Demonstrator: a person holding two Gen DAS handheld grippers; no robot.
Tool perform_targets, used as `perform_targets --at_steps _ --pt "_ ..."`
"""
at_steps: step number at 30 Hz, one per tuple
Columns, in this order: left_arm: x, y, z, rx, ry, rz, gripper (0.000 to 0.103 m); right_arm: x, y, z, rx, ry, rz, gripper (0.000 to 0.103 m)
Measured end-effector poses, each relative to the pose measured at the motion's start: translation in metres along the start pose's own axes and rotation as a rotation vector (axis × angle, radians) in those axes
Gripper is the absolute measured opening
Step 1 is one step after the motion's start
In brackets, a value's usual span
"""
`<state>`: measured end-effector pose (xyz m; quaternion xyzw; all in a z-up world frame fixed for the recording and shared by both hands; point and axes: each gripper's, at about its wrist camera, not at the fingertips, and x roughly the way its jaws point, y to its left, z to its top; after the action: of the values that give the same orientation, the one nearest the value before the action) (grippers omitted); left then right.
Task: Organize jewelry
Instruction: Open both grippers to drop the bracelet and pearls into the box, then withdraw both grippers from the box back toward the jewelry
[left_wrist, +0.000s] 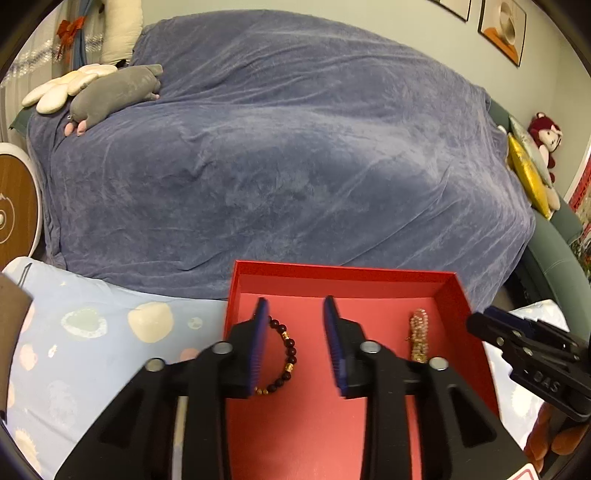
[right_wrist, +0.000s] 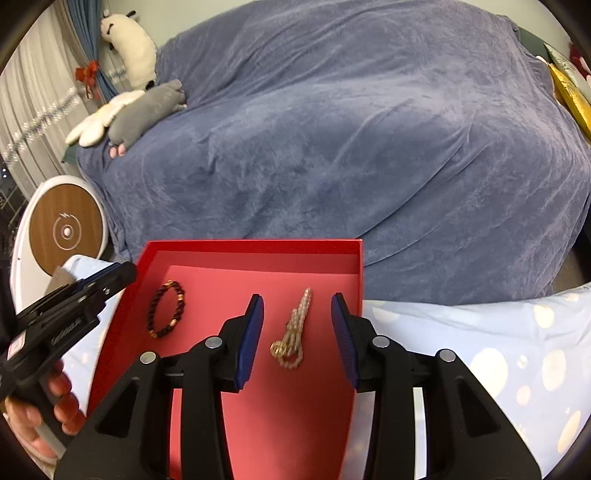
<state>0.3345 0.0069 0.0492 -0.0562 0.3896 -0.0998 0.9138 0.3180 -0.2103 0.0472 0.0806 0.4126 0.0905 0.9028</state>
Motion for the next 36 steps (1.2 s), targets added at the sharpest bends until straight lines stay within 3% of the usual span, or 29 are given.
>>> perform_targets --at_steps 1,4,6,8,11,17,22,25,32,36 --pt "-0.009 0.001 0.0 -0.001 -0.01 -0.002 0.041 -0.016 0.0 -0.006 -0.002 -0.013 0.001 0.037" --pt "-0.047 -0.002 -0.003 0.022 -0.04 0.011 0.042 -0.062 0.002 -0.025 -0.006 -0.033 0.037 0.038" --pt "-0.074 -0.002 -0.009 0.02 -0.059 0.003 0.044 -0.092 0.006 -0.041 -0.02 -0.041 0.027 0.044" --pt "-0.104 -0.004 -0.019 0.019 -0.067 0.011 0.051 -0.123 0.012 -0.062 -0.037 -0.056 0.017 0.044" --pt "-0.146 -0.007 -0.045 0.021 -0.088 0.04 0.067 -0.162 0.019 -0.095 -0.053 -0.065 0.009 0.048" --pt "-0.192 -0.006 -0.112 0.004 -0.016 0.013 0.069 -0.208 0.029 -0.162 -0.058 -0.057 0.008 0.051" --pt "-0.196 -0.001 -0.17 -0.031 0.066 -0.013 0.069 -0.208 0.028 -0.199 -0.034 -0.055 -0.003 0.051" --pt "-0.192 -0.007 -0.2 0.018 0.086 0.008 0.069 -0.197 0.022 -0.216 -0.005 -0.035 0.011 0.051" --pt "-0.176 -0.026 -0.246 0.152 0.11 0.01 0.069 -0.16 0.014 -0.243 -0.032 0.048 -0.04 0.051" --pt "-0.165 -0.026 -0.258 0.163 0.128 -0.006 0.069 -0.15 0.015 -0.251 -0.032 0.071 -0.04 0.051"
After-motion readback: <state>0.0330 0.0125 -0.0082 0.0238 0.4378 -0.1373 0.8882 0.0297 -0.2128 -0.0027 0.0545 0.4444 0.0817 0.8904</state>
